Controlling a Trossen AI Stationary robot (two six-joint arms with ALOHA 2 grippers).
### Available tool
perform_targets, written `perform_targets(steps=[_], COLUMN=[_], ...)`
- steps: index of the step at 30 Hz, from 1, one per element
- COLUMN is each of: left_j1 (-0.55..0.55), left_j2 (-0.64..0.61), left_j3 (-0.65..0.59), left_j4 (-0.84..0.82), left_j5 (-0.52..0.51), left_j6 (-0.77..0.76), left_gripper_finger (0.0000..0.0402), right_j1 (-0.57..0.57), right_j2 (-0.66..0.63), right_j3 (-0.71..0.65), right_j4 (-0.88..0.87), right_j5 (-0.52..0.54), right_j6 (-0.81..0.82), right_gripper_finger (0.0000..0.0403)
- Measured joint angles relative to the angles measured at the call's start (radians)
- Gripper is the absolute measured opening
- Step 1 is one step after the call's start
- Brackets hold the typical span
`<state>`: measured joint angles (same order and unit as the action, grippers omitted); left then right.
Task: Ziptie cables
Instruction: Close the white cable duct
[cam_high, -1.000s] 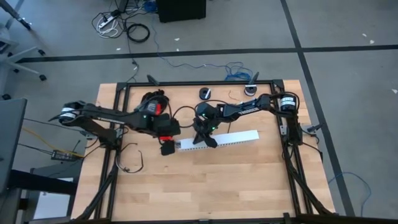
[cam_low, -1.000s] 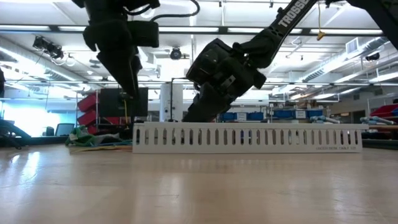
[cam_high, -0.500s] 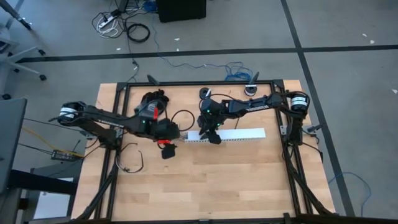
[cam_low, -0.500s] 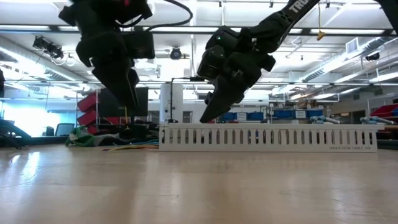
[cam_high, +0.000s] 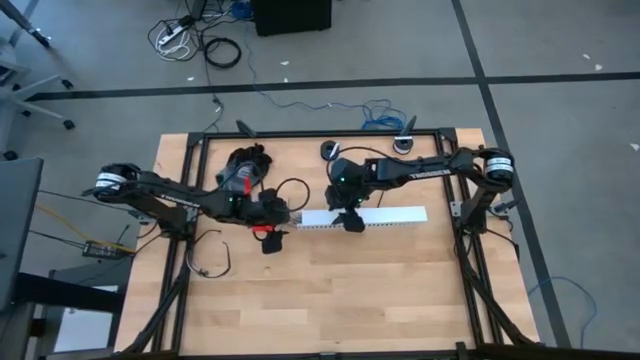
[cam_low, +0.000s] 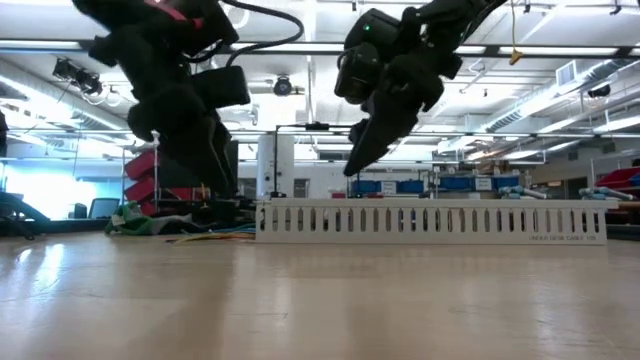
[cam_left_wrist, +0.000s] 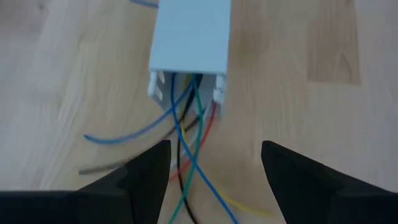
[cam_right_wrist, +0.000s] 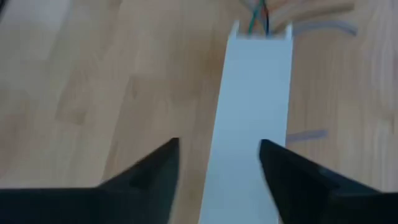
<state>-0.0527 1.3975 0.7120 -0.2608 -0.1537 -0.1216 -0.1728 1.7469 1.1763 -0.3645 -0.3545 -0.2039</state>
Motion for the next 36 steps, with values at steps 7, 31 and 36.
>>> perform_targets(steps=[7, 31, 36], left_j1=[0.034, 0.080, 0.080], left_j2=[0.000, 0.134, 0.142], left_j3=[-0.065, -0.071, -0.071], left_j4=[0.127, 0.269, 0.285], left_j5=[-0.005, 0.021, 0.025], left_j6=[0.047, 0.122, 0.121], left_gripper_finger=[0.0245, 0.0245, 0.0245], right_j1=[0.029, -0.014, -0.014], right_j2=[-0.012, -0.012, -0.012], right_j3=[0.001, -0.074, -0.090], right_j4=[-0.117, -0.050, -0.027], right_j5=[0.076, 0.069, 0.065], right_j6=[-0.040, -0.022, -0.022], right_gripper_finger=[0.0019, 0.0000, 0.0000])
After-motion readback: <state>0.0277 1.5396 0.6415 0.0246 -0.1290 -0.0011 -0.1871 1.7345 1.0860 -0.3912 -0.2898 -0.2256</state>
